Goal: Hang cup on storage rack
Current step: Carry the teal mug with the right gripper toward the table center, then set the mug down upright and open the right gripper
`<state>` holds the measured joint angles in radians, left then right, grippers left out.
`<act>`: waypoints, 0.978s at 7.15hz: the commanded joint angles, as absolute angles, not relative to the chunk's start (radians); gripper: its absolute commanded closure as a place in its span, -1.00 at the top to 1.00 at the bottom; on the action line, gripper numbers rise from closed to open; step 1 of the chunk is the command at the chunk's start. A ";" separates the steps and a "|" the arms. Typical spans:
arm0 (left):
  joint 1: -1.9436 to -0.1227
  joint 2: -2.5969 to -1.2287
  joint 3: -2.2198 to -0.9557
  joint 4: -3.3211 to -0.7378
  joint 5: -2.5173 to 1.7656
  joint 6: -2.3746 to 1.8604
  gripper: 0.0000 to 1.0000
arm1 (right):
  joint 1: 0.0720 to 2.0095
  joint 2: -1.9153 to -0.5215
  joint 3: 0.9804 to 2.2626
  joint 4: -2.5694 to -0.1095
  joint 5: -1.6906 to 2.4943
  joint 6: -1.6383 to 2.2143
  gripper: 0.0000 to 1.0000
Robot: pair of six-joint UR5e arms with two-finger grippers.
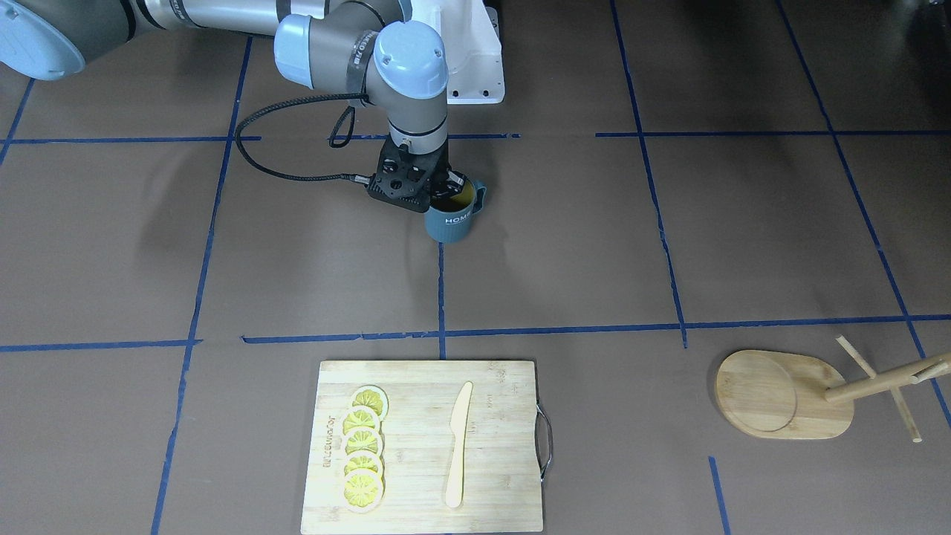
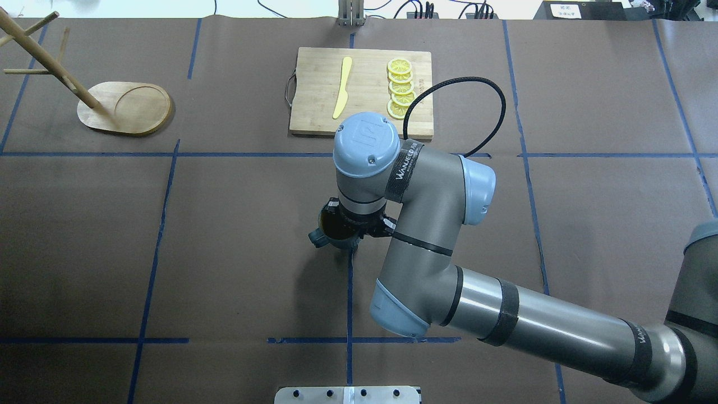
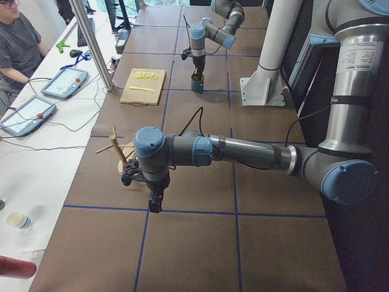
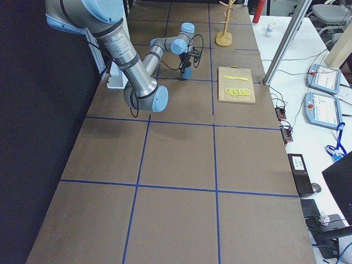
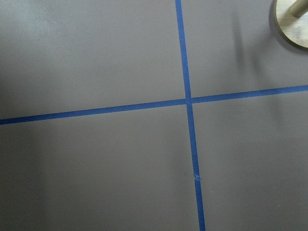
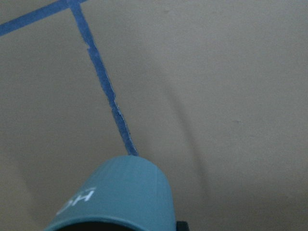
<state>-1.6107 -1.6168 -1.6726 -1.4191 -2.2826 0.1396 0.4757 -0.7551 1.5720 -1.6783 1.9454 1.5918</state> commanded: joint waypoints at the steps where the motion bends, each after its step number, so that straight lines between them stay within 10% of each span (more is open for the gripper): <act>1: -1.611 -1.617 -1.674 -1.419 -2.283 0.140 1.00 | 0.474 -0.759 1.554 -1.638 1.944 1.589 0.44; 2: -1.611 -1.617 -1.675 -1.419 -2.283 0.140 1.00 | 0.476 -0.761 1.555 -1.620 1.936 1.586 0.99; 7: -1.606 -1.612 -1.684 -1.428 -2.280 0.140 1.00 | 0.723 -0.816 1.827 -1.903 2.052 1.199 1.00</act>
